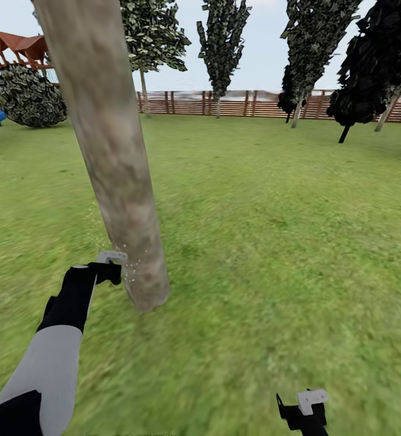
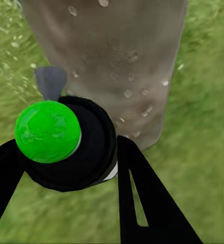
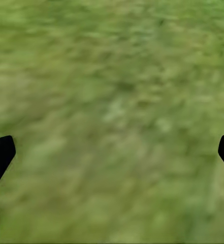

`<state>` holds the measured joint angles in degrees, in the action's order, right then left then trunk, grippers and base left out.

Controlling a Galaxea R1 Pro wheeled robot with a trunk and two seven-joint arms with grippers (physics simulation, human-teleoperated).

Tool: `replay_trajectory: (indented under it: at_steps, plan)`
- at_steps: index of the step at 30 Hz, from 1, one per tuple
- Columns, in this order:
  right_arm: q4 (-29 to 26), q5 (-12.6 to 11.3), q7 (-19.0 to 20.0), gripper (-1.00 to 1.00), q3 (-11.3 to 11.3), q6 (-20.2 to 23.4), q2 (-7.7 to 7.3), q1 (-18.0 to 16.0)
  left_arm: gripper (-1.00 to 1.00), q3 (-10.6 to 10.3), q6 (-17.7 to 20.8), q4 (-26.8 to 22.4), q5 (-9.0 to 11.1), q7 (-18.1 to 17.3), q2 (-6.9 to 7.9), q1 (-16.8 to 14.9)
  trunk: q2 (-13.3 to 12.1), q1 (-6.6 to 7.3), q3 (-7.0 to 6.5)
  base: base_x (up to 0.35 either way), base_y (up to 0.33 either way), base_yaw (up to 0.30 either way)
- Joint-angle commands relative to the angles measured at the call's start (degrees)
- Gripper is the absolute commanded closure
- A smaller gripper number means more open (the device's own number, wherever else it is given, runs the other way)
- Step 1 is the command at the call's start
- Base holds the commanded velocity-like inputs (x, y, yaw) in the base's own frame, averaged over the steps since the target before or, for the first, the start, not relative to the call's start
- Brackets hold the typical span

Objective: In the garden, pick up the pesticide atomizer on the floor and spray pesticide onto both trees until each tree trunk is fully covered.

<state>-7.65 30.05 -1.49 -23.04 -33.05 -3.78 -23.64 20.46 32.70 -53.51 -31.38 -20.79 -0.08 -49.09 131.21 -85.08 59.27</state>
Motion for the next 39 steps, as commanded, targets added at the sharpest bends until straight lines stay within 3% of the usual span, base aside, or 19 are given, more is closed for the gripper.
replay_trajectory:
  at_steps: [1,5,8,18,39]
  plan:
    - [0.00,0.01,0.00,-1.00,0.01,0.00,0.00,0.00,1.00,0.02,0.24,0.00,-0.20,-0.02,-0.11,-0.50,0.00,0.00,0.00,0.000,0.000,0.275]
    - [0.00,0.01,0.00,-1.00,0.01,0.00,0.00,0.00,1.00,0.46,0.68,0.02,-0.23,-0.04,1.32,-1.41,0.00,0.00,0.00,0.000,0.000,0.125]
    - [0.00,0.01,0.00,-1.00,0.01,0.00,0.00,0.00,1.00,0.28,0.70,-0.09,-0.25,-0.09,3.46,-1.31,0.00,0.00,0.00,0.000,0.000,0.014]
    - [0.00,0.01,0.00,-1.00,0.01,0.00,0.00,0.00,1.00,0.11,1.75,-3.22,-0.26,-0.04,2.78,-1.15,0.00,0.00,0.00,0.044,-0.134,0.082]
    - [0.00,0.01,0.00,-1.00,0.01,0.00,0.00,0.00,1.00,0.16,1.93,-3.44,-0.35,0.14,2.89,-0.99,0.00,0.00,0.00,0.029,-0.269,0.006]
